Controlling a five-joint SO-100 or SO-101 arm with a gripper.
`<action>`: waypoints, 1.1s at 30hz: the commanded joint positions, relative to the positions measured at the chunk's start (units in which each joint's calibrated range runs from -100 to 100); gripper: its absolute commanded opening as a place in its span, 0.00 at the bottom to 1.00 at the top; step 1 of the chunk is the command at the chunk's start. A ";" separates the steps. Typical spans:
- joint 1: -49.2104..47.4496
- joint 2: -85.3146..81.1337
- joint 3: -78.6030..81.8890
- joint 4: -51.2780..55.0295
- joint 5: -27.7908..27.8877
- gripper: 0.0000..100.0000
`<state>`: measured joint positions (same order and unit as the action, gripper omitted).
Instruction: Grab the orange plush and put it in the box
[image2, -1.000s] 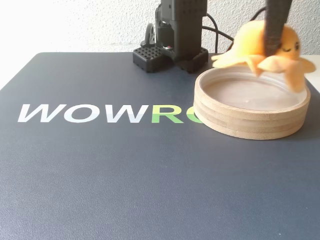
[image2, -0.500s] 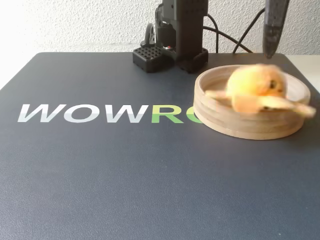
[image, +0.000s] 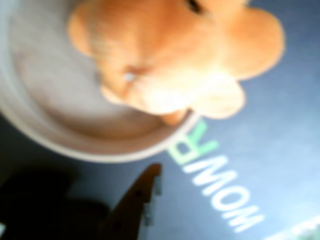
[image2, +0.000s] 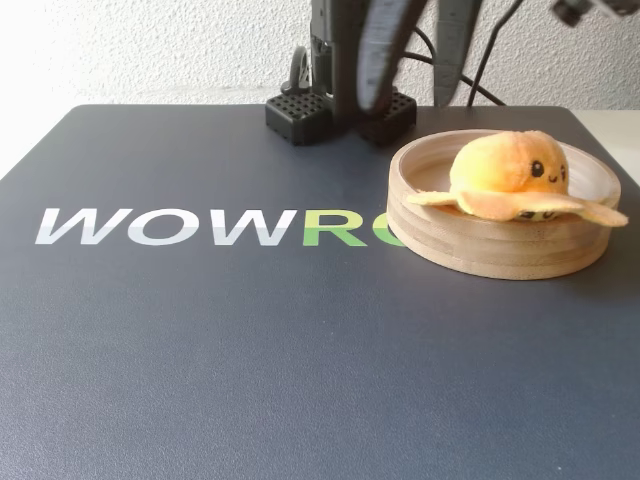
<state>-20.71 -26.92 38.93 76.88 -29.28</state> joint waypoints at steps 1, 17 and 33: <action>5.95 -2.84 0.05 -2.80 7.23 0.26; 15.81 -2.84 0.51 -19.33 28.00 0.04; 15.14 -3.60 2.86 -19.42 27.58 0.04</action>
<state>-5.38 -29.05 42.07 58.14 -1.44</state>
